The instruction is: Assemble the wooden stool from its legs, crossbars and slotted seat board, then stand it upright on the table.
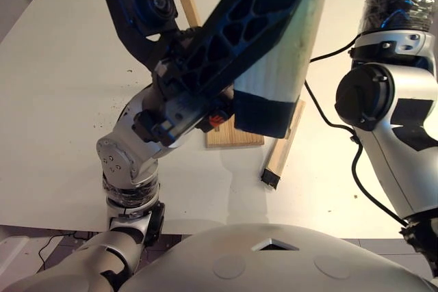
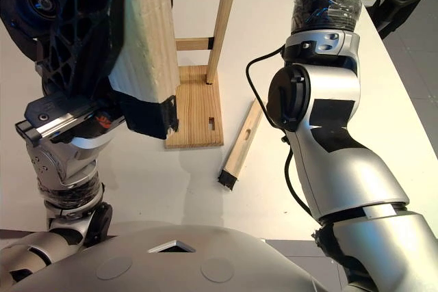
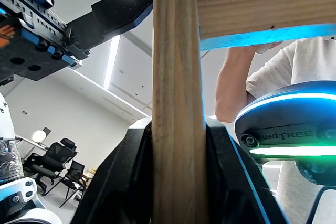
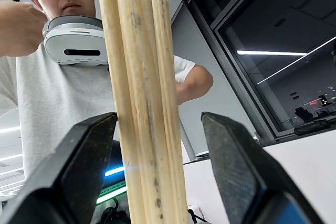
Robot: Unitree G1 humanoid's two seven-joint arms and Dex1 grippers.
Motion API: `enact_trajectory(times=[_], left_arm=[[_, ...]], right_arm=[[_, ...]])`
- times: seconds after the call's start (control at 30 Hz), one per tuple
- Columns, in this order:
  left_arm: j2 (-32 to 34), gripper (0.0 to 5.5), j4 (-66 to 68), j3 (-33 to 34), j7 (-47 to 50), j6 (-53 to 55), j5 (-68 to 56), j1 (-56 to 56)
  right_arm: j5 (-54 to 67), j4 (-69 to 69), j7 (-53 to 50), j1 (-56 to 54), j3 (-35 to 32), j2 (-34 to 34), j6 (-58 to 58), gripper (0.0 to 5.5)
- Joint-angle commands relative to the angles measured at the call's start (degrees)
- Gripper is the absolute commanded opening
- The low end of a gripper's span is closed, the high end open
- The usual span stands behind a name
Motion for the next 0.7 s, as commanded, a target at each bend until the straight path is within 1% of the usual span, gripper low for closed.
enact_trajectory(times=[0.03, 0.17, 0.4, 0.43, 0.47, 0.57, 0.7], left_arm=[[0.94, 1.08, -0.51, -0.8, -0.08, 0.33, -0.33, 1.19], [2.91, 1.08, 1.03, -0.04, -1.39, 1.95, -0.34, 2.53], [5.21, 1.08, 1.12, -0.2, -3.47, 3.33, -0.33, 4.58], [5.2, 1.08, 0.9, -0.32, -3.64, 3.24, -0.33, 4.53], [5.16, 1.08, 0.64, -0.46, -3.79, 3.12, -0.33, 4.48], [4.79, 1.08, -0.07, -1.04, -3.89, 2.67, -0.33, 4.42], [4.63, 1.08, -0.36, -1.48, -4.28, 2.37, -0.34, 4.5]], right_arm=[[-0.3, 0.7, 1.59, -3.22, 0.46, 1.02, -1.43, 2.94], [-1.62, 1.94, 3.89, -4.88, 1.28, 0.9, -3.29, 2.94], [-0.09, -2.59, 3.46, -3.13, 1.01, 0.42, -1.06, 2.94], [0.1, -2.98, 3.12, -3.0, 0.8, 0.46, -0.96, 2.77], [0.32, -3.24, 2.89, -2.93, 0.59, 0.52, -0.86, 2.71], [1.21, -3.68, 2.32, -2.79, -0.05, 0.92, -0.46, 2.18], [2.47, -3.93, 1.35, -2.66, -0.96, 1.27, 0.21, 2.14]])
